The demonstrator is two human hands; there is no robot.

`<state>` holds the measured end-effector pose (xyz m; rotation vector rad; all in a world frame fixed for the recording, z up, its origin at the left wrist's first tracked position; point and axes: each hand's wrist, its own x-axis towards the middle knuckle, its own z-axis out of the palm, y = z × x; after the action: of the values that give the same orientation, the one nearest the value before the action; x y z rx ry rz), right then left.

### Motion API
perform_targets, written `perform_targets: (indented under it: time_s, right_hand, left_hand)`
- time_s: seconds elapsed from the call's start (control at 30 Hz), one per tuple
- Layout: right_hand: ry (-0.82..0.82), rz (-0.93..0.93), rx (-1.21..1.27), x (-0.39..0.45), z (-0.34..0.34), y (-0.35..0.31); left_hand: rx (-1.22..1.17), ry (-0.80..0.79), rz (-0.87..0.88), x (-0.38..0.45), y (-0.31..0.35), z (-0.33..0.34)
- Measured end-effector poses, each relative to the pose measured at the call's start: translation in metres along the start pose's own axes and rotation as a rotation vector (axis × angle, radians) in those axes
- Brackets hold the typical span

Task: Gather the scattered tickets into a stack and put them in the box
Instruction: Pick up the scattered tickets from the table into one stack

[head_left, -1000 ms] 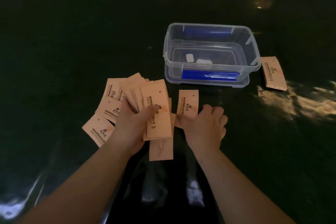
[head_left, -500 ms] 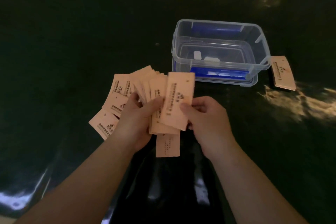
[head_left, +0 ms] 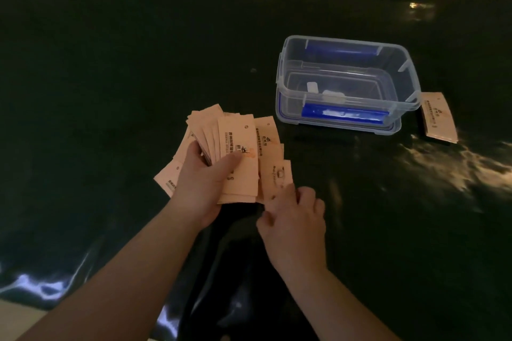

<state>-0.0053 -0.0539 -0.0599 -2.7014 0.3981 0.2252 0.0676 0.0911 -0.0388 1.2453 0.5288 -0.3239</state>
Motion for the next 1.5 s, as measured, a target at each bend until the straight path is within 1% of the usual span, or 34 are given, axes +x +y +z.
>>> perform_targets:
  time_s: [0.07,0.2,0.27,0.33,0.43,0.47,0.53,0.57,0.63,0.7,0.77,0.83,0.93,1.0,1.07,1.23,1.37,1.47,1.5]
  right_hand:
    - [-0.018,0.056,0.143,0.000,-0.010,0.011]
    - [-0.066,0.421,0.701,0.002,-0.037,0.037]
    - [-0.082,0.570,0.995,0.002,-0.051,0.041]
    - [-0.126,0.616,1.191,0.000,-0.060,0.038]
    - [-0.181,0.605,1.350,-0.004,-0.068,0.025]
    - [-0.202,0.592,1.339,-0.005,-0.069,0.018]
    - [-0.262,0.534,1.143,-0.007,-0.064,0.006]
    - [-0.297,0.482,1.030,-0.007,-0.060,0.001]
    - [-0.326,0.363,0.886,-0.003,-0.049,-0.009]
    - [-0.262,0.306,0.789,0.011,-0.040,-0.016]
    - [-0.114,0.284,0.666,0.034,-0.031,-0.021]
    - [0.010,0.195,0.473,0.060,-0.017,-0.031]
    - [0.063,0.117,0.163,0.085,0.003,-0.054]
    - [0.069,0.125,0.067,0.090,0.009,-0.060]
    - [0.062,0.156,0.127,0.093,0.010,-0.054]
    - [0.006,0.284,0.436,0.089,0.000,-0.026]
    - [-0.031,0.382,0.583,0.083,-0.015,-0.004]
    - [0.014,0.438,0.666,0.072,-0.033,0.009]
    - [0.031,0.460,0.735,0.065,-0.040,0.012]
  left_hand:
    - [0.010,0.002,0.010,-0.001,-0.002,-0.002]
    - [0.016,-0.001,0.010,-0.009,-0.008,-0.002]
    - [0.020,-0.006,0.013,-0.014,-0.011,0.002]
    - [0.018,-0.021,0.014,-0.018,-0.014,0.007]
    - [0.015,-0.013,-0.003,-0.023,-0.018,0.012]
    - [-0.005,-0.029,-0.012,-0.024,-0.019,0.012]
    - [-0.048,-0.091,-0.050,-0.026,-0.020,0.011]
    - [-0.035,-0.115,-0.061,-0.027,-0.019,0.009]
    - [0.030,-0.100,-0.046,-0.027,-0.018,0.004]
    - [0.031,-0.034,-0.020,-0.024,-0.014,-0.006]
    - [-0.017,0.028,0.005,-0.020,-0.009,-0.018]
    - [-0.037,0.070,0.025,-0.017,-0.004,-0.027]
    - [-0.017,0.083,0.052,-0.012,0.001,-0.036]
    - [0.002,0.076,0.052,-0.009,0.004,-0.039]
    - [0.012,0.066,0.042,-0.005,0.005,-0.041]
    - [0.032,0.042,0.024,0.009,0.005,-0.038]
    - [0.035,0.026,0.012,0.013,0.007,-0.030]
    - [0.019,0.001,0.018,0.013,0.011,-0.022]
    - [0.014,-0.008,0.020,0.013,0.011,-0.019]
